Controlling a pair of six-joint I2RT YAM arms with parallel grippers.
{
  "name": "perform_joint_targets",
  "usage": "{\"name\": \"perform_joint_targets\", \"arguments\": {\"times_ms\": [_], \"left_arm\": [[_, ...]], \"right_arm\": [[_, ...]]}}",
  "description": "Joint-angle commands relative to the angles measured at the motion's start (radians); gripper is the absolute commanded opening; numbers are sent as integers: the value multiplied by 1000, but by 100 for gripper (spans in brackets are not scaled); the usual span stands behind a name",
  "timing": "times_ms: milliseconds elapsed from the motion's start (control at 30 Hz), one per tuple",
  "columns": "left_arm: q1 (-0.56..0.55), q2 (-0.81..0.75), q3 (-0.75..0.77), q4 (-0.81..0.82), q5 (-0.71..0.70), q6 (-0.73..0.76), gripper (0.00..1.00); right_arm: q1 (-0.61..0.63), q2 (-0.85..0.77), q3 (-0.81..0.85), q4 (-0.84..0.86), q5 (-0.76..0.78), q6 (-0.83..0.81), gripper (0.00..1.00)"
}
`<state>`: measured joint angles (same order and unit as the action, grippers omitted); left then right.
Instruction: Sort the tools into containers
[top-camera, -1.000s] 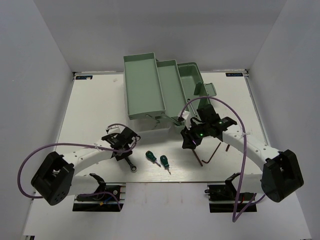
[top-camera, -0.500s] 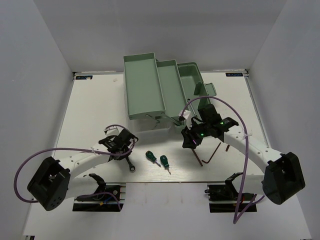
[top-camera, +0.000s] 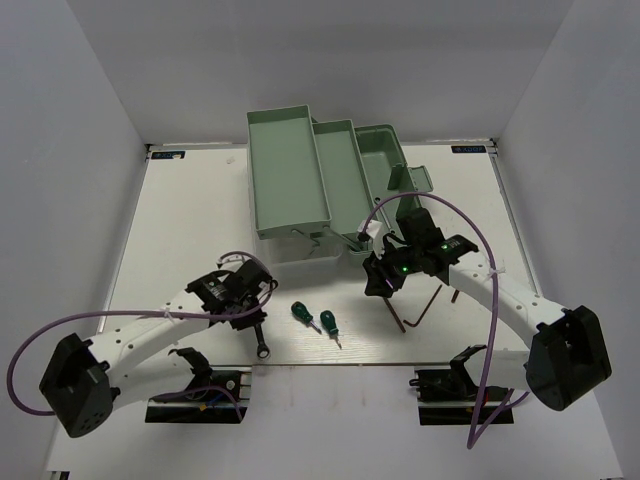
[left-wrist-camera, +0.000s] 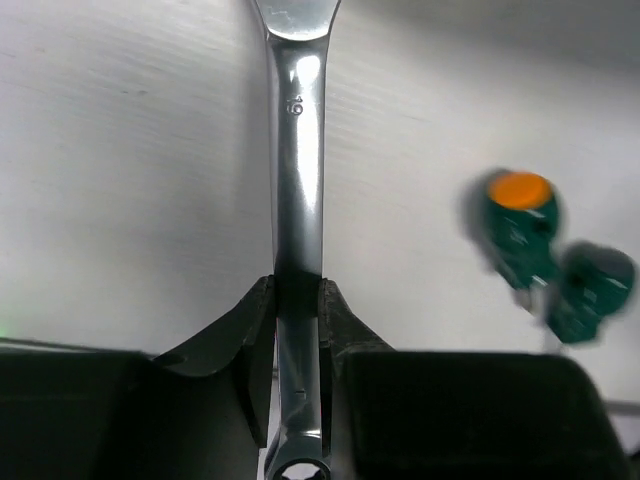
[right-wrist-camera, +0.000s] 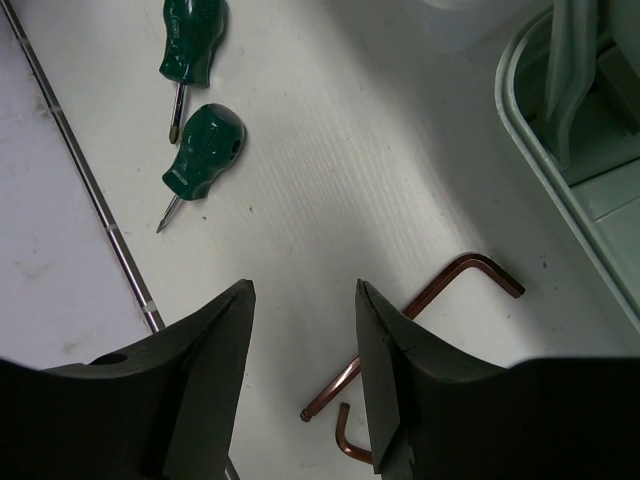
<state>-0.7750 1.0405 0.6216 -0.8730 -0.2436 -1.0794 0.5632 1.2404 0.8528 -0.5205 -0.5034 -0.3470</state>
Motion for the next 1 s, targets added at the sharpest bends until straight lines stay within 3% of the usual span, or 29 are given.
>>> {"name": "perform_joint_targets", "arguments": {"times_ms": [0,667,967], "left_arm": [[-21,-42,112,-64,27,33,0],[-128,-43,242,-86,135,111,0],[-202,38,354,-46,204,199,0]], "right_arm": [[-3,-18,-8,16,-9,3,51],[-16,-27,-6,27,57,23,54],[-57,-29,23,53,256,146,58]]}}
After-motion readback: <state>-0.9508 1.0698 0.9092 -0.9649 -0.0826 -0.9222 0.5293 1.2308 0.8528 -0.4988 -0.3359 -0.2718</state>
